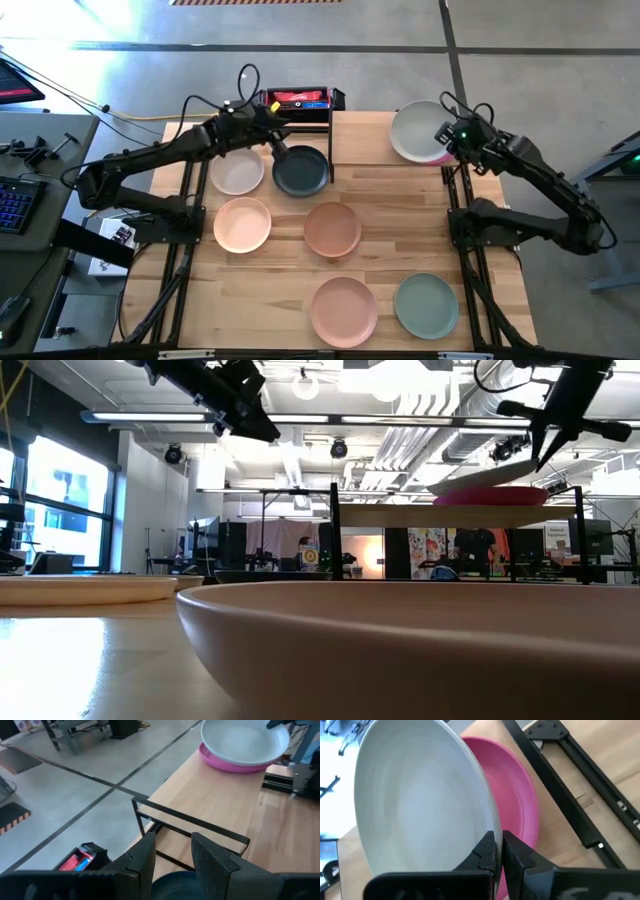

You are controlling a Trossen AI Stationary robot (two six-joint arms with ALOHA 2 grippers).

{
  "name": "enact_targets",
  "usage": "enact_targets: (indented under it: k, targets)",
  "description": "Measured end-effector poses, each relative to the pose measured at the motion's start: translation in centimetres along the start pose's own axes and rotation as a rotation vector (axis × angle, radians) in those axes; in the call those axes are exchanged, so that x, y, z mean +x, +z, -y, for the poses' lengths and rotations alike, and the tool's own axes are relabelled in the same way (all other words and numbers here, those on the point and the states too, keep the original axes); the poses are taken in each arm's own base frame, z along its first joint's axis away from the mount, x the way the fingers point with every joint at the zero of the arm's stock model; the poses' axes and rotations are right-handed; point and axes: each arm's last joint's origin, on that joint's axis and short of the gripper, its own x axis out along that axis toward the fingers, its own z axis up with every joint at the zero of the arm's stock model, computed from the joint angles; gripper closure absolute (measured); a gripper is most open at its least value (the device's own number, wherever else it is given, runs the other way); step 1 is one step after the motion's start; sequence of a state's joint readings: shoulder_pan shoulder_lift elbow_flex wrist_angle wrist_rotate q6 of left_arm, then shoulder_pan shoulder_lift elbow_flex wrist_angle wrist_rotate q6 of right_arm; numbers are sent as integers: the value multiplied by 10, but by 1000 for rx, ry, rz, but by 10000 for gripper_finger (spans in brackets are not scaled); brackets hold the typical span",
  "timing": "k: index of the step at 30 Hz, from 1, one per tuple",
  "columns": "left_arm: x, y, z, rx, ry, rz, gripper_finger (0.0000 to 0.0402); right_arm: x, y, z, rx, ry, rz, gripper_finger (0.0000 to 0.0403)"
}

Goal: Place and stack plates onto a shelf
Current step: Stack the gray plate on top of the pink plate on the shelf

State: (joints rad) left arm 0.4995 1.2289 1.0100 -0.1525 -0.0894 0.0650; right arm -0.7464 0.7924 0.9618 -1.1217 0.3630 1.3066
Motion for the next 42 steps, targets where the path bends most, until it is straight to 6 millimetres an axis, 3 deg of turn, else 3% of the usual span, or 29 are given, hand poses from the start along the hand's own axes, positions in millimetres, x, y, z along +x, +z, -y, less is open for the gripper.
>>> enact_targets:
  k: [19,30,42]
  targets:
    - [0,0,-1,-2,-3,0,287,2,0,2,36,-16,34,402]
    - [0,0,-1,17,-4,1,287,2,1,0,52,-1,54,316]
    - [0,0,-1,40,-3,1,287,2,0,0,40,3,21,308]
